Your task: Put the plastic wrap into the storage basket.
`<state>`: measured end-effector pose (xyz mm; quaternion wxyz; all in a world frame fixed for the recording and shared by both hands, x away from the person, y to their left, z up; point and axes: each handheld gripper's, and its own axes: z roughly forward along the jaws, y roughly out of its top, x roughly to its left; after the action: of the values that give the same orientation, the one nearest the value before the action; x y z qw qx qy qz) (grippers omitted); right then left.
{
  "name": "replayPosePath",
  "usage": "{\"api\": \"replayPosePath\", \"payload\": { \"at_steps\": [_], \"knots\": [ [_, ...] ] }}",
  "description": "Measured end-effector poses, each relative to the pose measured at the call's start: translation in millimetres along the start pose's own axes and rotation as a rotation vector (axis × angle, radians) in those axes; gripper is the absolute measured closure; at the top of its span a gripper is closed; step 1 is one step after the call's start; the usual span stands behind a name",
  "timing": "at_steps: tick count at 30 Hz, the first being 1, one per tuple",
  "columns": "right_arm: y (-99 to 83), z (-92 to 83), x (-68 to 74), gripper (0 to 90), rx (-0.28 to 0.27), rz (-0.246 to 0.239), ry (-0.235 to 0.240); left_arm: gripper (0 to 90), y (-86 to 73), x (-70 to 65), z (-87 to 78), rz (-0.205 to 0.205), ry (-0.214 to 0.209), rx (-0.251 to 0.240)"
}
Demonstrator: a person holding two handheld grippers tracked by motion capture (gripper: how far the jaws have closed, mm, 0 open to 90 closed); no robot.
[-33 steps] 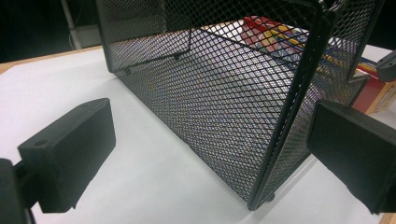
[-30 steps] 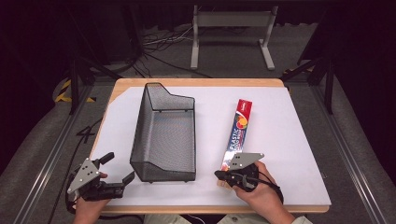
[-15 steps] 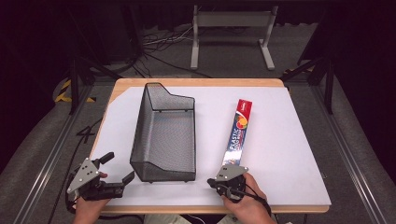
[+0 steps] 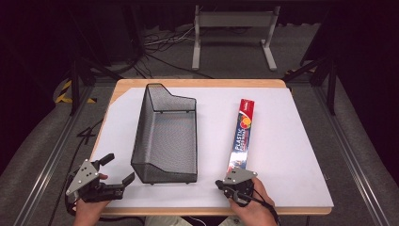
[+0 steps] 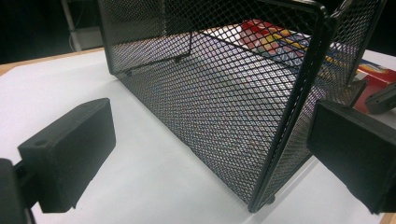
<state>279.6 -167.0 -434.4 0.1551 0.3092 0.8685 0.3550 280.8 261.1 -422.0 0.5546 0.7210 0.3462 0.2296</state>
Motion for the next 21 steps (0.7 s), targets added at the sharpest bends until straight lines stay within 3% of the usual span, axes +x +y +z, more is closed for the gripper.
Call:
{"api": "replayPosePath", "payload": {
  "at_steps": [14, 16, 21],
  "knots": [
    [-25.4, -27.8, -23.5, 90.0, 0.013, 0.06, -0.059, 2.1, 0.9, -1.1, 2.3, 0.002, -0.006, 0.005],
    [-29.4, -32.0, -27.9, 90.0, 0.012, 0.068, -0.068, 2.0, 1.9, -3.3, 3.3, 0.021, -0.007, 0.017],
    [-34.3, -38.8, -35.8, 90.0, 0.007, 0.096, -0.092, 1.9, 2.1, -3.6, 3.9, 0.024, -0.009, 0.019]
  ]
}}
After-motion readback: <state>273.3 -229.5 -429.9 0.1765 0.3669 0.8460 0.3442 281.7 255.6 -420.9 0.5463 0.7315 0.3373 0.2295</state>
